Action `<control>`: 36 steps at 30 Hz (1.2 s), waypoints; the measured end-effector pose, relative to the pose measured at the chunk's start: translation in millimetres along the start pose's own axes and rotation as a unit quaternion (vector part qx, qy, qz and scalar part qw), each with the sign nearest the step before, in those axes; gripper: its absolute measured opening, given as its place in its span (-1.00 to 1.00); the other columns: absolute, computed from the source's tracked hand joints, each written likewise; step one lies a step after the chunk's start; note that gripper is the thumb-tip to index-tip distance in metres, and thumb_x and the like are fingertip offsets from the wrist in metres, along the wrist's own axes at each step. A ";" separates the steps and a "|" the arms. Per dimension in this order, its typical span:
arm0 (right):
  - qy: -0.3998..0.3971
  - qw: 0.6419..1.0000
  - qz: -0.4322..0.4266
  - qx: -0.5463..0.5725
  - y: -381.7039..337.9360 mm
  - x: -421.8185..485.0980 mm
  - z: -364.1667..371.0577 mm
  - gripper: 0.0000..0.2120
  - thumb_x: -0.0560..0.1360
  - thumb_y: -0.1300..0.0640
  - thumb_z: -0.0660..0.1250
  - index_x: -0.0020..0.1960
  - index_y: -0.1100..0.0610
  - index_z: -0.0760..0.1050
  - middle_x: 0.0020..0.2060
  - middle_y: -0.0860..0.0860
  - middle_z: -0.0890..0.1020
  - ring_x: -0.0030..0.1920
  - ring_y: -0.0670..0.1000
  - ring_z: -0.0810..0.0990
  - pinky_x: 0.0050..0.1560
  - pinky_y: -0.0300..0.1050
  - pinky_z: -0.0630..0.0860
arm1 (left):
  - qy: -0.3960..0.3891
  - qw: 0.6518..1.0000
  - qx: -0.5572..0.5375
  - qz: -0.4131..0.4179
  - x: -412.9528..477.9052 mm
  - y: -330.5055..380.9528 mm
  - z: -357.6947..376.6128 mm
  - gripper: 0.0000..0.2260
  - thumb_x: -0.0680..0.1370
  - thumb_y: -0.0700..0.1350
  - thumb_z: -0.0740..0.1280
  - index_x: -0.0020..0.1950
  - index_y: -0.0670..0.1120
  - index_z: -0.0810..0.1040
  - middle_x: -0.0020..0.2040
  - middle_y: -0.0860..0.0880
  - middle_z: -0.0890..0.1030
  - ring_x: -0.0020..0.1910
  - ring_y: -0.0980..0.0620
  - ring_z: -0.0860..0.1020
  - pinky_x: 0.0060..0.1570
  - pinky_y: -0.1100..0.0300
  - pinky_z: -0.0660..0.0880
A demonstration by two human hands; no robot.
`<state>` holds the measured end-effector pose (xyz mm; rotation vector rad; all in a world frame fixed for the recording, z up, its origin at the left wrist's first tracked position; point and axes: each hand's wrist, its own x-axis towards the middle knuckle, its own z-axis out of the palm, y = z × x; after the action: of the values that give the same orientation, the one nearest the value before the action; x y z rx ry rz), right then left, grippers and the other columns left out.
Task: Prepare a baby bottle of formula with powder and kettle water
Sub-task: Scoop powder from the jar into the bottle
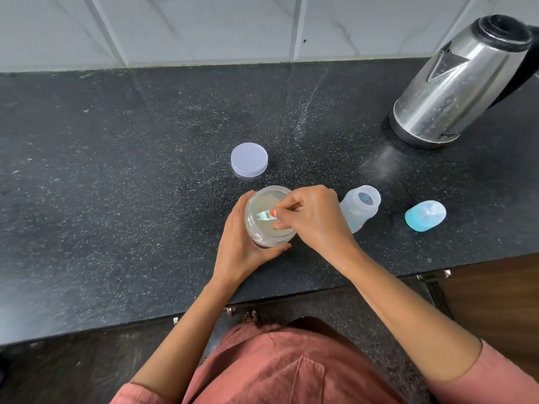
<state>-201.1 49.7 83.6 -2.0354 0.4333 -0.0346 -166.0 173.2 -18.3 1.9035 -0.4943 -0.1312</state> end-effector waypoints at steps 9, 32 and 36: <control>-0.030 0.998 -0.028 -0.052 -3.9 -3.5 -9.5 -0.89 0.37 0.27 0.41 -0.31 0.12 0.59 -0.42 -0.14 0.62 -0.41 -0.14 0.63 -0.23 -0.20 0.60 | 0.016 0.999 -0.032 0.026 4.7 6.5 -2.9 -0.24 0.17 0.02 0.59 0.22 0.35 0.26 0.14 0.25 0.50 0.12 0.18 0.51 0.13 0.21 0.45; -0.051 0.998 0.016 0.045 -18.7 -2.7 -4.8 -0.77 0.36 0.32 0.38 -0.39 0.04 0.55 -0.39 0.10 0.67 -0.38 -0.07 0.66 -0.18 -0.24 0.56 | 0.023 0.999 -0.047 0.004 -0.1 -1.3 -1.2 -0.22 0.17 0.05 0.59 0.28 0.20 0.27 0.18 0.19 0.52 0.16 0.13 0.52 0.15 0.12 0.46; -0.087 0.996 -0.012 -0.027 -19.7 -2.3 -7.0 -0.87 0.35 0.31 0.38 -0.34 0.16 0.59 -0.35 0.14 0.69 -0.39 -0.12 0.64 -0.22 -0.28 0.54 | 0.022 0.999 -0.043 -0.008 -1.2 -3.6 -1.8 -0.17 0.16 0.05 0.60 0.33 0.05 0.27 0.20 0.12 0.51 0.19 0.12 0.50 0.18 0.07 0.45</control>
<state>-199.1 52.9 104.4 -2.0760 0.3040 0.1401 -165.6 176.3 -21.1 1.8230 -0.4376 -0.1173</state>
